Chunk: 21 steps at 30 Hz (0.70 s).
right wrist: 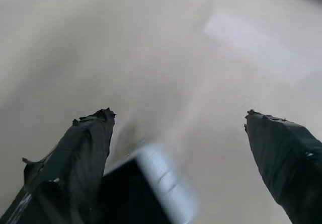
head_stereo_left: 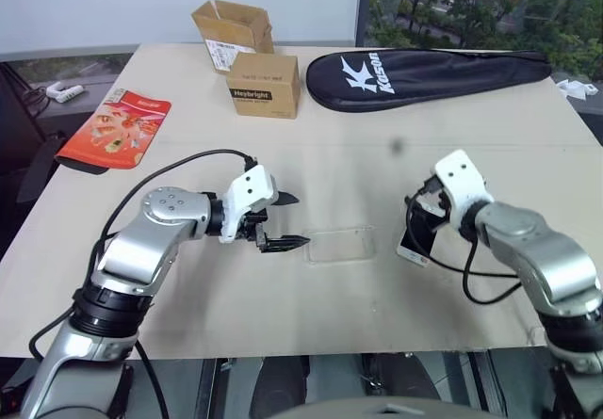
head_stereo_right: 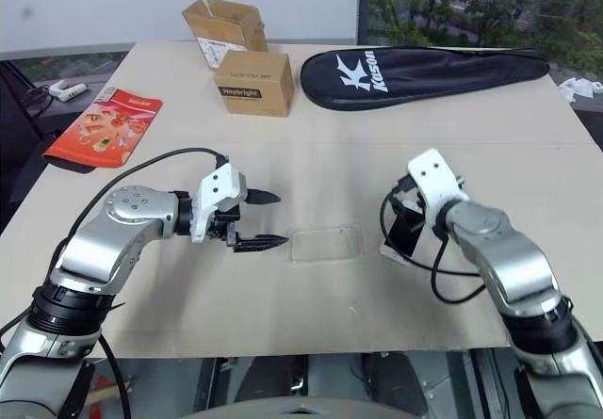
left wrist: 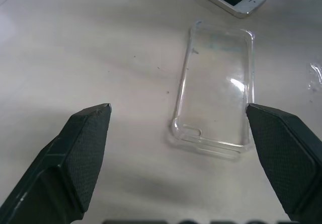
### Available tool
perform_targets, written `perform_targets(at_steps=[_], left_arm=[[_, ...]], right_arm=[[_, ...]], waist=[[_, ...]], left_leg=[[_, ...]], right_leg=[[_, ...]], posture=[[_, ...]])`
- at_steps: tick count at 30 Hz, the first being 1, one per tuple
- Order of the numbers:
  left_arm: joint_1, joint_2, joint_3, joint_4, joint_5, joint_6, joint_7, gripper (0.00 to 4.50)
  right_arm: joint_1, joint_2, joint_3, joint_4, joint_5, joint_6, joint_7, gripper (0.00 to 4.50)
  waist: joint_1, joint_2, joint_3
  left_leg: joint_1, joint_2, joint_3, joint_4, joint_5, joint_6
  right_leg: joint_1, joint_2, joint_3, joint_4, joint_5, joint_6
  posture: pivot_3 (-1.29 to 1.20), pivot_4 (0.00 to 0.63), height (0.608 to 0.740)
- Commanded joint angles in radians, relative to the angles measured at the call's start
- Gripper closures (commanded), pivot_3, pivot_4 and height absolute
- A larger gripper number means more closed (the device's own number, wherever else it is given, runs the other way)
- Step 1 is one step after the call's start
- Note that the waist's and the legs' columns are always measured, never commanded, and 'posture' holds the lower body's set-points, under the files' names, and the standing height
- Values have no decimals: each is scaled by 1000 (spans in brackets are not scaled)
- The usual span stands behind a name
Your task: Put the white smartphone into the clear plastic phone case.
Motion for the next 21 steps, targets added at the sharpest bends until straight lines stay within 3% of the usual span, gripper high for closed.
perform_targets(at_steps=[1, 6, 11, 16, 21], left_arm=[[-2, 2, 18, -31, -7, -14, 13, 46], [28, 13, 45, -70, -34, -4, 19, 46], [48, 21, 56, -93, -65, -20, -3, 46], [43, -20, 93, -153, -206, 11, -46, 46], [30, -15, 65, -132, -194, -15, -64, 46]], right_arm=[[-35, -13, 61, 49, -53, -79, 51, 0], [-16, -119, 137, 129, -144, -121, 134, 0], [49, -185, 85, 124, -147, -103, 177, 0], [205, -251, -52, -25, -82, 14, 229, 0], [316, -246, -196, -141, -31, 105, 240, 0]], waist=[[1, 0, 0], [6, 0, 0], [15, 0, 0], [40, 0, 0], [33, 0, 0]], left_leg=[[0, 0, 0, -1, 0, 0], [-2, 0, 0, -1, 0, 0], [-3, 0, 1, 0, 0, 0], [-2, 0, 0, 0, 0, 0], [-1, -1, -1, 1, 0, 0]], right_leg=[[0, 0, 0, 0, 0, 0], [-1, 0, -1, -2, 0, 0], [0, -1, -1, -2, 0, 0], [1, -2, -2, -2, 0, 0], [2, -2, -2, -2, 0, 0]], posture=[[0, 150, 732], [0, 150, 732], [0, 150, 732], [0, 150, 732], [0, 150, 732]])
